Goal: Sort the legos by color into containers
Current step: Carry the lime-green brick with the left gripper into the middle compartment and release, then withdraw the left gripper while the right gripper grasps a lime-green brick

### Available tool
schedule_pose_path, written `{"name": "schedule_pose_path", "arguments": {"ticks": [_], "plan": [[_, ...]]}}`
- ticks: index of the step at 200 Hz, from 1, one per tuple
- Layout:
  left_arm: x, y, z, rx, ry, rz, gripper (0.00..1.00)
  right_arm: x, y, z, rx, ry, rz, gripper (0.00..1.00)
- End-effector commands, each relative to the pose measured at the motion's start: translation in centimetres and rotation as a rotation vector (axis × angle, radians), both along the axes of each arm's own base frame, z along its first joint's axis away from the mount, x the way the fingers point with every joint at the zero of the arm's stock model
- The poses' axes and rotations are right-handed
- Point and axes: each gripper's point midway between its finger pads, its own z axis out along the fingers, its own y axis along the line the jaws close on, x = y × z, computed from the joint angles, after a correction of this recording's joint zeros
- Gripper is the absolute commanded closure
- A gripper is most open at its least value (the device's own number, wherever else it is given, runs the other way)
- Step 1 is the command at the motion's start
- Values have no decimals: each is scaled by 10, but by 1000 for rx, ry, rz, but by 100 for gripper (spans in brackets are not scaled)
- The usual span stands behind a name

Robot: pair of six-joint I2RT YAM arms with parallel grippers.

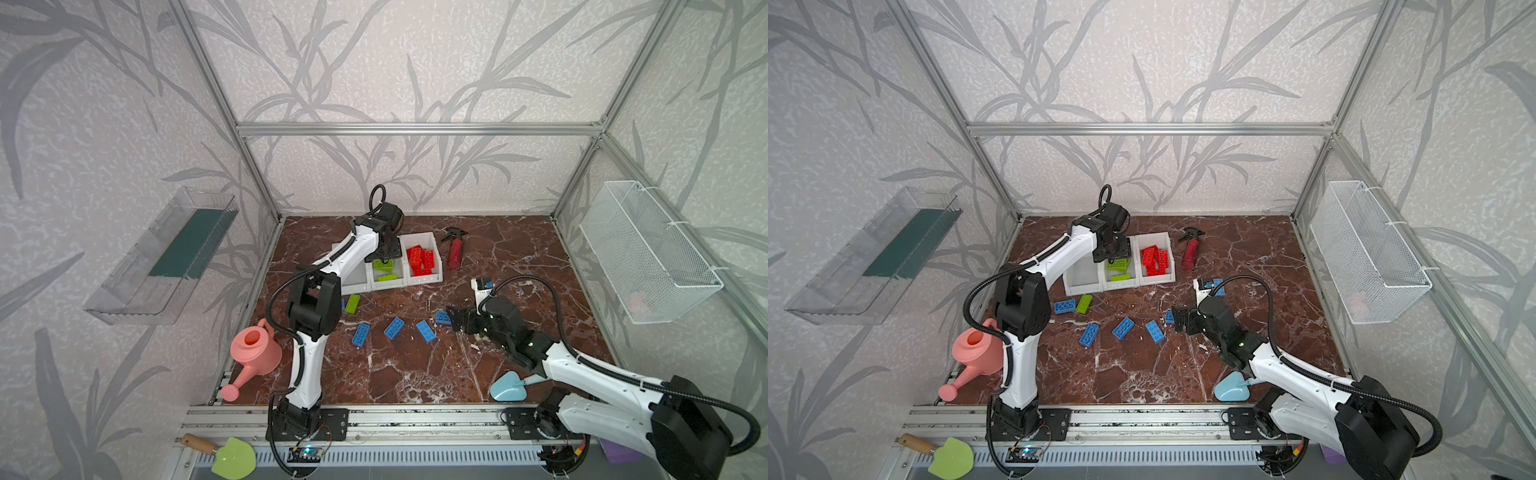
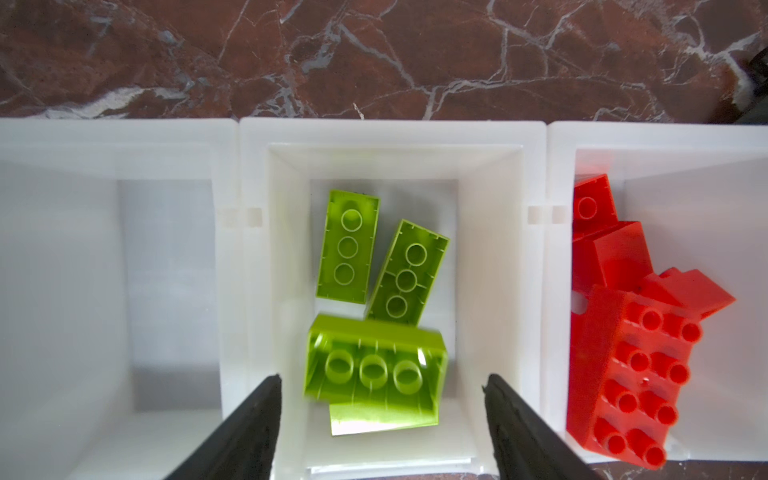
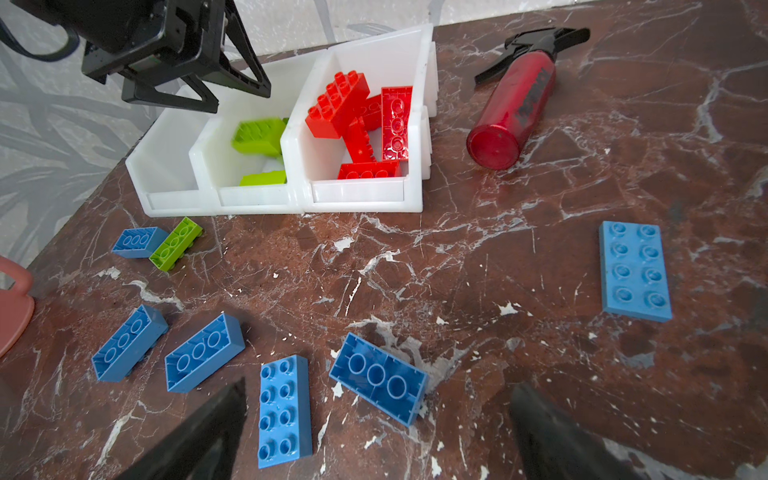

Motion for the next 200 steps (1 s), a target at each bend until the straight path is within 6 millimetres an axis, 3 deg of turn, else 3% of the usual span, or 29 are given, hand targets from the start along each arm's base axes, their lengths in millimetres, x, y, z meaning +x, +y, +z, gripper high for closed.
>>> {"name": "schedule_pose_path", "arguments": {"ticks": [1,20,68,122,149,200], "plan": [[-3,4,22,2,-23,1,16,6,-8,1,19,25,-44,1],[-6,5,36,-7,-45,-3,9,10,-24,-3,33,88,-106,1],[-33,1,77,-64,-94,-38,9,4,-61,13,-80,145,-234,1],[-99,7,111,-137,-159,-106,10,-21,-110,10,-154,238,-404,1],[-135,17,123,-180,-207,-152,9,-35,-130,-5,-192,340,-480,1],[-194,44,120,-189,-251,-188,9,-56,-161,-36,-253,510,-650,1]]}}
